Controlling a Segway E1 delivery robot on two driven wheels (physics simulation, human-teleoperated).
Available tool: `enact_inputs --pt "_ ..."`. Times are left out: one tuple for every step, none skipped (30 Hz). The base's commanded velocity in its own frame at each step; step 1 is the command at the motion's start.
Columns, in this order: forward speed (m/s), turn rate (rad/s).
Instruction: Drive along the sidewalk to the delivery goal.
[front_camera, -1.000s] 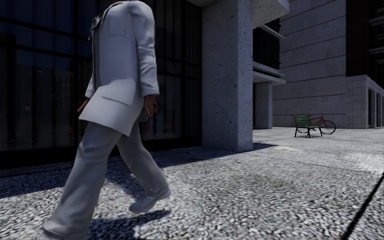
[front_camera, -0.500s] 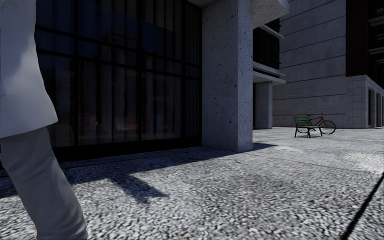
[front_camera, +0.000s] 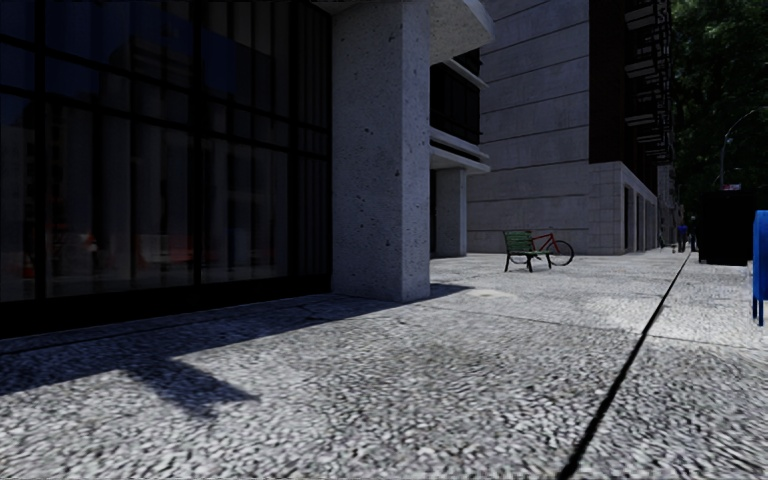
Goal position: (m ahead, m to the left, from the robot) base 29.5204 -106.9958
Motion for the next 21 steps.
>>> enact_inputs --pt "0.0 -0.89" --pt "0.0 -0.89" --pt "0.0 -0.89" --pt "0.0 -0.89" --pt "0.0 -0.89" --pt "0.0 -0.89" --pt "0.0 -0.89" --pt "0.0 -0.88" --pt "0.0 -0.88" --pt "0.0 -0.88" --pt "0.0 -0.88" --pt "0.0 -0.88" --pt "0.0 -0.73" --pt "0.0 -0.04" --pt "0.0 -0.02" --pt "0.0 -0.02" --pt "0.0 0.0" --pt "0.0 0.0" --pt "0.14 0.0" --pt "0.63 0.0" --pt "0.77 0.0"
